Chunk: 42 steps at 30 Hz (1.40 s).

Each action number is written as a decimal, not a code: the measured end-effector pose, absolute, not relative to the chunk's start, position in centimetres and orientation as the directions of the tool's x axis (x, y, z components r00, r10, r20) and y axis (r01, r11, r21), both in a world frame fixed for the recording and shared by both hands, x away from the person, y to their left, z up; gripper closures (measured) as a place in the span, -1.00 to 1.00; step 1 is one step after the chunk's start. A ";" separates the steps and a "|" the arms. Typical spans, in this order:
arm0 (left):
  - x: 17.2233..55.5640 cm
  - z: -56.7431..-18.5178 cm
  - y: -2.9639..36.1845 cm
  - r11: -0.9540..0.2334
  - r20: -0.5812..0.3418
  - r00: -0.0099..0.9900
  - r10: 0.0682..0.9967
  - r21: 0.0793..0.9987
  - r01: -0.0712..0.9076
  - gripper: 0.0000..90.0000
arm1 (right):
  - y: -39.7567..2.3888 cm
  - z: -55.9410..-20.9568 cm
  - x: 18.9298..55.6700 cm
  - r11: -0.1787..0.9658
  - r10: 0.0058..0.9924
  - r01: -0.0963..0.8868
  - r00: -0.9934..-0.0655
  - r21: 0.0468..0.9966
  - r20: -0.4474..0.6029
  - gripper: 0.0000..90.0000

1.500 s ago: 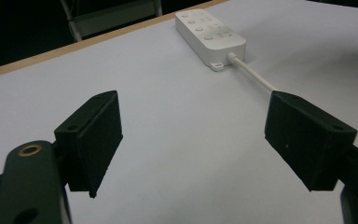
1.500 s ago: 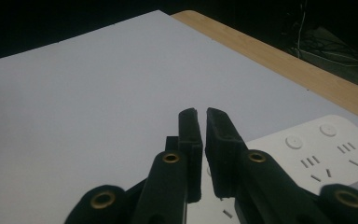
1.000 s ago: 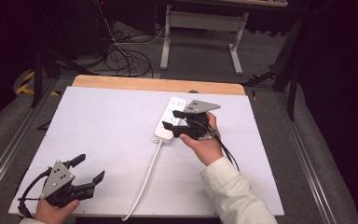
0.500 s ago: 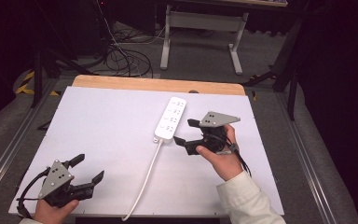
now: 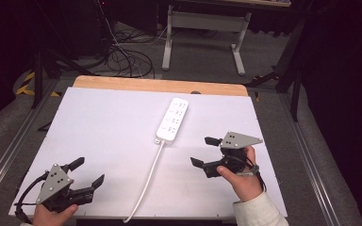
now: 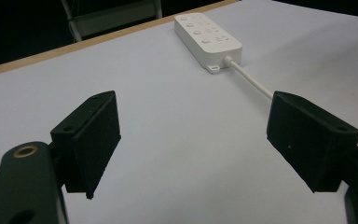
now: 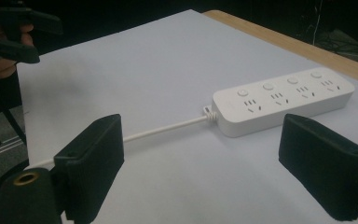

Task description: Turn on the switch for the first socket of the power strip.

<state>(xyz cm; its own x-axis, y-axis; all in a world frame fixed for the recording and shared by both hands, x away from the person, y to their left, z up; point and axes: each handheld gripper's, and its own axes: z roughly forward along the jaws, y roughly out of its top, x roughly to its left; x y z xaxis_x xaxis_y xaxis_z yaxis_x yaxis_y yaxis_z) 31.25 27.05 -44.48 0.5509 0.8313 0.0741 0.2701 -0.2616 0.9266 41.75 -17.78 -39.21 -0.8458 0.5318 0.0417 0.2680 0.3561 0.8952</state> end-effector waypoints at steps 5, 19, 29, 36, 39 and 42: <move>31.2 -44.4 27.1 -0.259 0.071 0.550 0.832 0.927 0.272 -0.59 | -19.1 -40.4 40.7 0.339 0.539 0.275 -0.841 0.900 0.054 -0.69; 31.1 -44.3 27.2 -0.267 0.080 0.556 0.827 0.927 0.263 -0.60 | -21.7 -44.5 39.3 0.352 0.552 0.295 -0.832 0.888 0.057 -0.71; 31.0 -44.5 27.1 -0.254 0.072 0.545 0.835 0.930 0.266 -0.61 | -23.7 -46.9 38.8 0.356 0.579 0.349 -0.811 0.867 0.089 -0.71; 30.9 -44.7 27.0 -0.257 0.072 0.550 0.832 0.929 0.267 -0.63 | -24.1 -48.4 38.8 0.402 0.587 0.385 -0.805 0.831 0.089 -0.71; 31.1 -44.7 27.0 -0.264 0.081 0.544 0.835 0.927 0.267 -0.63 | -23.9 -48.6 38.8 0.424 0.572 0.380 -0.816 0.822 0.082 -0.77; 31.1 -44.7 27.1 -0.256 0.078 0.540 0.838 0.930 0.264 -0.63 | -23.8 -48.4 38.7 0.418 0.566 0.362 -0.821 0.833 0.073 -0.78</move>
<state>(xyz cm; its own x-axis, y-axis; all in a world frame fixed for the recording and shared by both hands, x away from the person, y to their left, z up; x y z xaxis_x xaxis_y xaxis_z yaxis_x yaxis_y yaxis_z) 31.12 27.10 -44.73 0.5396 0.8383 0.0779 0.2638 -0.2563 0.9299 38.70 -23.77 -48.44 -0.8210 0.5662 0.0734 0.3625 0.4176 0.8332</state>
